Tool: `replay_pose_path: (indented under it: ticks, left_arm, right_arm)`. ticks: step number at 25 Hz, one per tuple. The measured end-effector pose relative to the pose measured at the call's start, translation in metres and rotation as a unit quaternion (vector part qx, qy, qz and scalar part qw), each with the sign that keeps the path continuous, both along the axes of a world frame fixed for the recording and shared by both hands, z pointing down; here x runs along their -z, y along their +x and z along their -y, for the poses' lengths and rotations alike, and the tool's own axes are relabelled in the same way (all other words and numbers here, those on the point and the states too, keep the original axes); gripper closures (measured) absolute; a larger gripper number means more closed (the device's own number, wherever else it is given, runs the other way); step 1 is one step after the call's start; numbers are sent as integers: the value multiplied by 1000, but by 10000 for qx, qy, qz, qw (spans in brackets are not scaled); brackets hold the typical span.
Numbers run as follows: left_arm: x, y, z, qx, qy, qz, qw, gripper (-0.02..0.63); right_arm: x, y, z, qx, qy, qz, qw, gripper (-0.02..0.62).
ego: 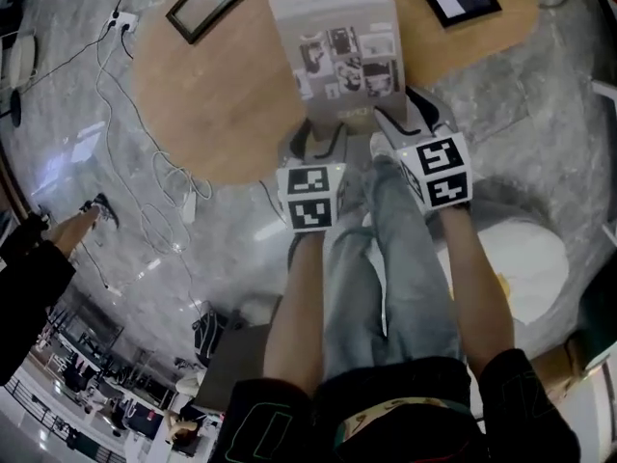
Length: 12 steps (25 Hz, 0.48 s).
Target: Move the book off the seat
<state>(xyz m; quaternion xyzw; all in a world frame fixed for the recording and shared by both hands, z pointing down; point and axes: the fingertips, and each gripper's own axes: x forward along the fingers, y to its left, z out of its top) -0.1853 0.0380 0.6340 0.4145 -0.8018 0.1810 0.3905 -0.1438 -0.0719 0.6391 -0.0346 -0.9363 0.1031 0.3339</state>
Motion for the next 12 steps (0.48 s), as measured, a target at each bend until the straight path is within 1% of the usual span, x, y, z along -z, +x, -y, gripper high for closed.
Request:
replay_pose_path:
  ticks: [1,3,7,8,10,12]
  left_arm:
    - [3,-17,4,144,-5,-95,9999,365]
    - [7,-34,11,394,71,-360,9985,364]
    - [11,-35,22,824,423,-756,9928,360]
    - [7,-43,23,903,442,-803,9917,360]
    - [-10,-76,22,996,419,-830,9907,359]
    - [-27,-105,11,1046,414,-814,9903,359]
  right_arm:
    - [4,-21,5,78,-20,-33,10000,342]
    - [9,-45,13,213,-132,-125,9996,342]
    - [12,-57,25,441,-280,-102,9986,342]
    - [7,-68,26,483,-319,-71,9983,342]
    - [-9,-102,26,546,-369,-11,9978,342]
    - [-26,-131,15,560,-398,78,9976,342]
